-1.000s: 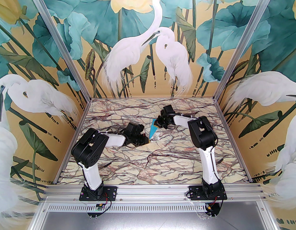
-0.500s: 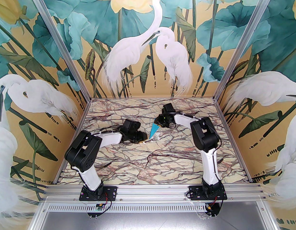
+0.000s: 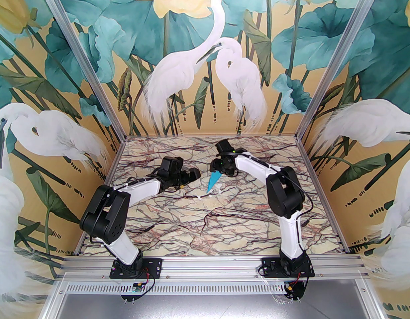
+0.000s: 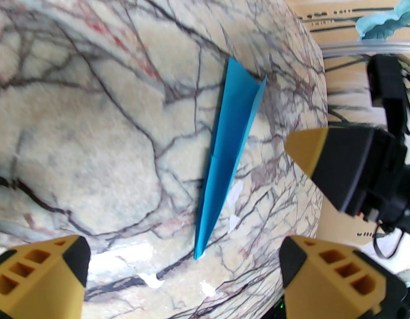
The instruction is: Fold a paper plane with a square sheet of paper (fold left side to right side)
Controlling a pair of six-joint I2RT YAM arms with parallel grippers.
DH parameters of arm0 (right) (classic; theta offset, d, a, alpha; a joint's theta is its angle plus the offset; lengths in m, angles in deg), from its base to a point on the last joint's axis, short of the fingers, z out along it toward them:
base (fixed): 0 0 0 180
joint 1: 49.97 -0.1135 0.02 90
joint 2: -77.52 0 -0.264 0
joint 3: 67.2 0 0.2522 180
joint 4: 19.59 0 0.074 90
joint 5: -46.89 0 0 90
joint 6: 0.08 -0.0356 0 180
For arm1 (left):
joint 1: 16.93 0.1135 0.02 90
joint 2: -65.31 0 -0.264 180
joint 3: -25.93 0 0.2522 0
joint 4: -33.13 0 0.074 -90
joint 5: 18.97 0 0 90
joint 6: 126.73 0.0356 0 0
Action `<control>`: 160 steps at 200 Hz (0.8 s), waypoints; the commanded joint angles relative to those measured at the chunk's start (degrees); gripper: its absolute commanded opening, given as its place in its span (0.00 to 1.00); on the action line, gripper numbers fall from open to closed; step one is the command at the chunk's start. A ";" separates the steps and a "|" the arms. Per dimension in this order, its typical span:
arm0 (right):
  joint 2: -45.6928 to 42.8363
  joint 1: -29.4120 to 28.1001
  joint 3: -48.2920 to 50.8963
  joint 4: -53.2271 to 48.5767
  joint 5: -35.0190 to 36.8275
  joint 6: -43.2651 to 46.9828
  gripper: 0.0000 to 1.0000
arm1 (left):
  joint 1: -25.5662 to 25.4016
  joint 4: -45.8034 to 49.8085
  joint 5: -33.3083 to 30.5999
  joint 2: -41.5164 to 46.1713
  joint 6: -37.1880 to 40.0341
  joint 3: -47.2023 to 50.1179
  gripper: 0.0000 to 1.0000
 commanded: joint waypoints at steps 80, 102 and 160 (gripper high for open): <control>17.60 -2.86 -22.71 -18.00 7.09 0.35 0.80 | 0.35 -3.58 -1.65 2.56 -1.24 6.22 0.99; 19.13 -2.75 -24.97 -20.03 7.94 -0.33 0.77 | 0.30 -3.45 -1.47 2.62 -0.91 5.95 0.99; 11.09 -1.75 -13.91 -13.27 7.05 -1.75 0.70 | 0.28 -3.61 -0.97 1.90 -1.13 5.25 0.99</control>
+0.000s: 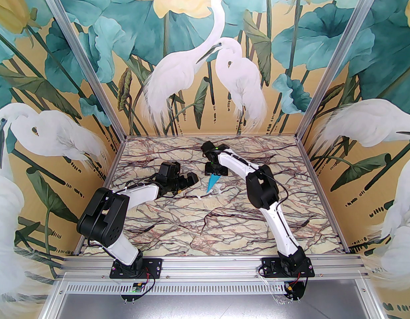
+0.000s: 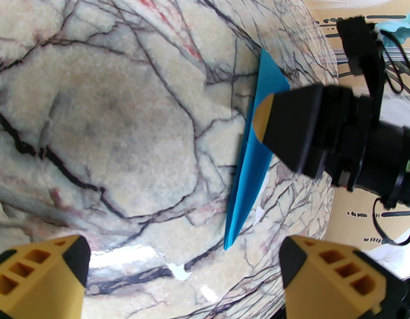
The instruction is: Fold a paper plane with a square sheet of paper (fold left side to right side)
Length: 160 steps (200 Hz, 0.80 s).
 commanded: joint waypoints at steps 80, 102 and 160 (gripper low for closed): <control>-14.47 3.20 19.03 12.78 -4.59 -4.79 0.62 | -1.01 -0.74 1.73 -1.43 0.20 -2.74 0.99; -16.55 4.21 23.71 16.36 -6.52 -5.72 0.58 | -2.32 -0.87 2.20 -2.42 1.07 -4.35 0.99; -19.55 5.70 32.82 24.90 -10.63 -7.22 0.46 | -5.54 -0.81 6.07 -7.40 4.72 -10.62 0.87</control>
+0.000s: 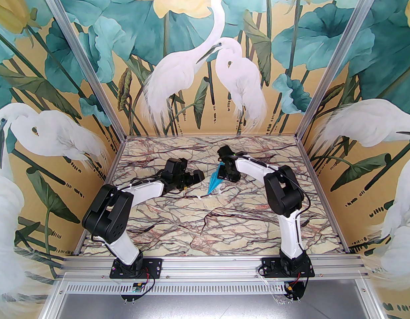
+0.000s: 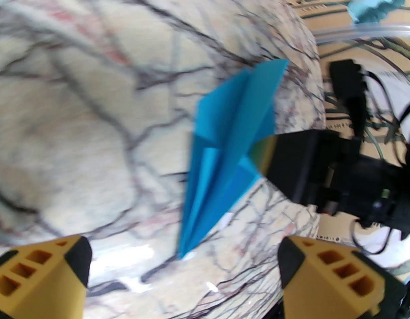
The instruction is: Fold a paper plane with a square sheet of paper (fold left side to right side)
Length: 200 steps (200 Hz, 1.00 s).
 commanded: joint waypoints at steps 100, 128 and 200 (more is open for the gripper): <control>-4.60 3.00 11.10 15.48 -9.83 -2.91 0.38 | -3.74 3.24 3.18 -14.94 11.08 -14.92 0.60; -4.43 3.19 11.34 16.10 -10.17 -3.29 0.38 | -3.83 3.33 5.61 -17.57 10.87 -16.87 0.60; -4.15 3.68 11.64 16.05 -10.48 -3.79 0.37 | -5.15 1.44 9.07 -18.38 10.83 -16.71 0.49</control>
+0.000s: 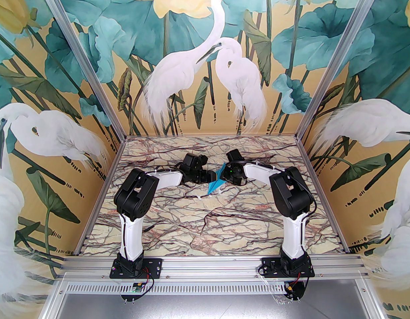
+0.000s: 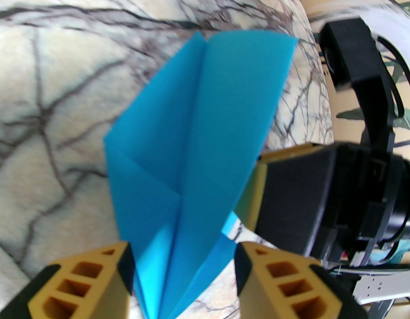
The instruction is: Fold a paper plane with a square sheet of paper (fold left side to right side)
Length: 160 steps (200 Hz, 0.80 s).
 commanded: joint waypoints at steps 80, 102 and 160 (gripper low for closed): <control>-0.17 0.72 2.18 3.06 -1.23 -1.62 0.37 | -2.70 4.23 -3.06 -0.57 6.14 -2.38 0.47; -0.16 0.81 2.38 3.10 -1.38 -1.70 0.37 | -3.51 6.03 -5.48 -1.04 7.60 -3.44 0.47; -0.86 1.04 2.92 3.41 -1.35 -1.80 0.37 | -4.67 11.27 -11.65 -3.99 10.58 -7.63 0.34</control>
